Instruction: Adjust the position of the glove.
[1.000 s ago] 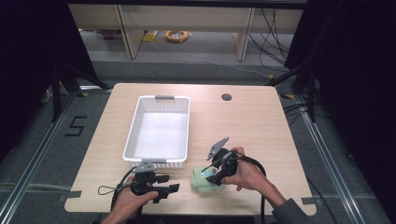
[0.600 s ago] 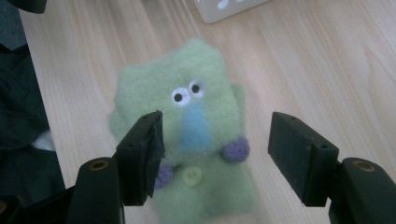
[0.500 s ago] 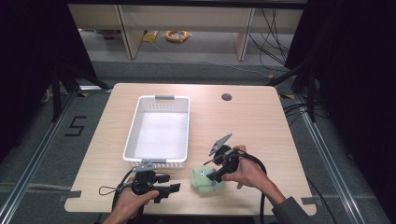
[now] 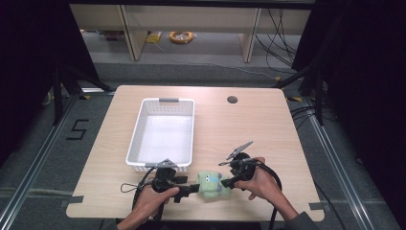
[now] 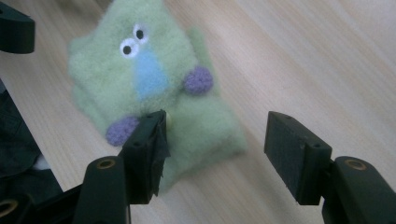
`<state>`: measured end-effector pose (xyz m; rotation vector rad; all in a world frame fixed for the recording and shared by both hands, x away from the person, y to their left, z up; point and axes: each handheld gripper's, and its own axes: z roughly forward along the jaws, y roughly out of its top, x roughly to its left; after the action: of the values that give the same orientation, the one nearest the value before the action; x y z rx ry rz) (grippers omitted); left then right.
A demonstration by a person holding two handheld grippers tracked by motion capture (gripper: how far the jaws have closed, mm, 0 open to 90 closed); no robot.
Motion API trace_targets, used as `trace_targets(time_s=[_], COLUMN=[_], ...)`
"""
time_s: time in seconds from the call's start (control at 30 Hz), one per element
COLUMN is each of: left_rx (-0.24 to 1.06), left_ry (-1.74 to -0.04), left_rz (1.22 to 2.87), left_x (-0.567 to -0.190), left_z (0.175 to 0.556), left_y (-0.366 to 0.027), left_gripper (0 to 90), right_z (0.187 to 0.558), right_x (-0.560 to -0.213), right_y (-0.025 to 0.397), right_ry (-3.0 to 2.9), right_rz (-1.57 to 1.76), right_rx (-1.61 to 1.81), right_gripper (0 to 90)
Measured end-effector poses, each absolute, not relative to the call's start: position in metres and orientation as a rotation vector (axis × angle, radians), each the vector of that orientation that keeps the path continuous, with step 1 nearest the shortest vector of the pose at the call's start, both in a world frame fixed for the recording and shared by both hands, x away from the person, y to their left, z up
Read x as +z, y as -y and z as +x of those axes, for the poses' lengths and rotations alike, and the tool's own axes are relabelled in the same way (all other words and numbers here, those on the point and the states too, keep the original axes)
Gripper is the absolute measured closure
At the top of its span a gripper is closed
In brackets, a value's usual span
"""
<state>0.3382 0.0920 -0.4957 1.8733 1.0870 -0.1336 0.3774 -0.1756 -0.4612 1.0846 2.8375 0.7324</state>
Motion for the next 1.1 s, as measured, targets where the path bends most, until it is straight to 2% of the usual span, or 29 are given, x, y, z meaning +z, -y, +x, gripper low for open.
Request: trace_targets(time_s=[0.37,0.63,0.93,1.1], left_rx=[-0.108,-0.185,-0.225,-0.227], left_ry=[-1.109,-1.128,-1.088,-1.063], left_rz=[1.928,1.936,1.951,1.944], left_x=[-0.503,-0.512,-0.514,-0.514], left_z=[0.348,0.350,0.349,0.348], left_y=[-0.074,-0.072,-0.066,-0.066], left_gripper=[32.5,32.5,43.8,53.0], right_z=[0.375,0.373,0.374,0.372], right_x=[-0.474,-0.481,-0.489,-0.493], right_y=[0.181,0.184,0.191,0.194], right_ry=[-2.820,-2.813,-2.815,-2.815], right_rz=[1.180,1.310,1.388,1.380], right_rx=[0.771,0.816,0.919,0.986], right_gripper=[41.4,41.8,48.3,57.1])
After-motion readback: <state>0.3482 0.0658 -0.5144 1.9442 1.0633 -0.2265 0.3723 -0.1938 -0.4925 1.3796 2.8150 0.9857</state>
